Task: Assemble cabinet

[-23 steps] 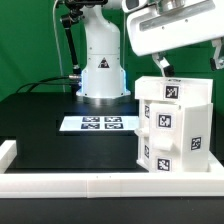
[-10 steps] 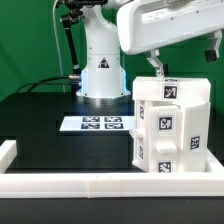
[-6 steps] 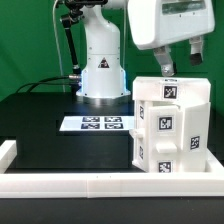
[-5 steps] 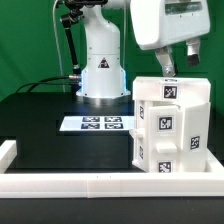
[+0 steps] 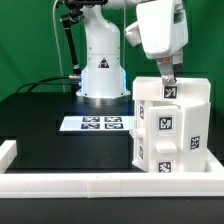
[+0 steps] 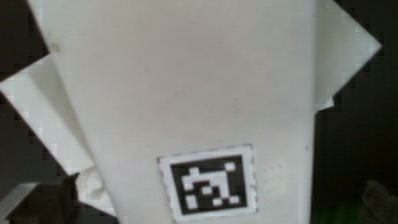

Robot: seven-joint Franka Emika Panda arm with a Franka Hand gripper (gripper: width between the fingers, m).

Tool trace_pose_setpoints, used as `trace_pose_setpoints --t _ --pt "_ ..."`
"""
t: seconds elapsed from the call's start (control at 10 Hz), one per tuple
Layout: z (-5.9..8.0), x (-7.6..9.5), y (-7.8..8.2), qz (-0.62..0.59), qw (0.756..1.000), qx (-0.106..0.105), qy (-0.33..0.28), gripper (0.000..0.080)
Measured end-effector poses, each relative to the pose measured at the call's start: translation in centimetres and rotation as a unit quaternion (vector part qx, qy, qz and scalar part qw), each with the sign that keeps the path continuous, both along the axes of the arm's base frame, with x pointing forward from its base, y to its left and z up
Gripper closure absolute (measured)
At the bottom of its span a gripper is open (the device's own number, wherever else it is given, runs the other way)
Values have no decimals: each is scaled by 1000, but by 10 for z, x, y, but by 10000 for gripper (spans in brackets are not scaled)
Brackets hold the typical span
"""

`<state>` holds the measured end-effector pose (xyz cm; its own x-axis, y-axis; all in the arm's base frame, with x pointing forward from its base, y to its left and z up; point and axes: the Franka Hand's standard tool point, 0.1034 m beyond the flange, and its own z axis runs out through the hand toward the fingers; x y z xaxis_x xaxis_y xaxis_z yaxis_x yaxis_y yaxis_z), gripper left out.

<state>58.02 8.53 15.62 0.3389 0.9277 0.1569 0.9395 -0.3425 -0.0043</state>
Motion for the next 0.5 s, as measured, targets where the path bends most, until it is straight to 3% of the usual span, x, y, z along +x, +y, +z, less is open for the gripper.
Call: trace_pose_setpoints --t 0.3,0.5 --pt "-7 -1 1 -6 1000 -5 7 2" --pt "-7 -1 -2 -13 1000 -4 8 242"
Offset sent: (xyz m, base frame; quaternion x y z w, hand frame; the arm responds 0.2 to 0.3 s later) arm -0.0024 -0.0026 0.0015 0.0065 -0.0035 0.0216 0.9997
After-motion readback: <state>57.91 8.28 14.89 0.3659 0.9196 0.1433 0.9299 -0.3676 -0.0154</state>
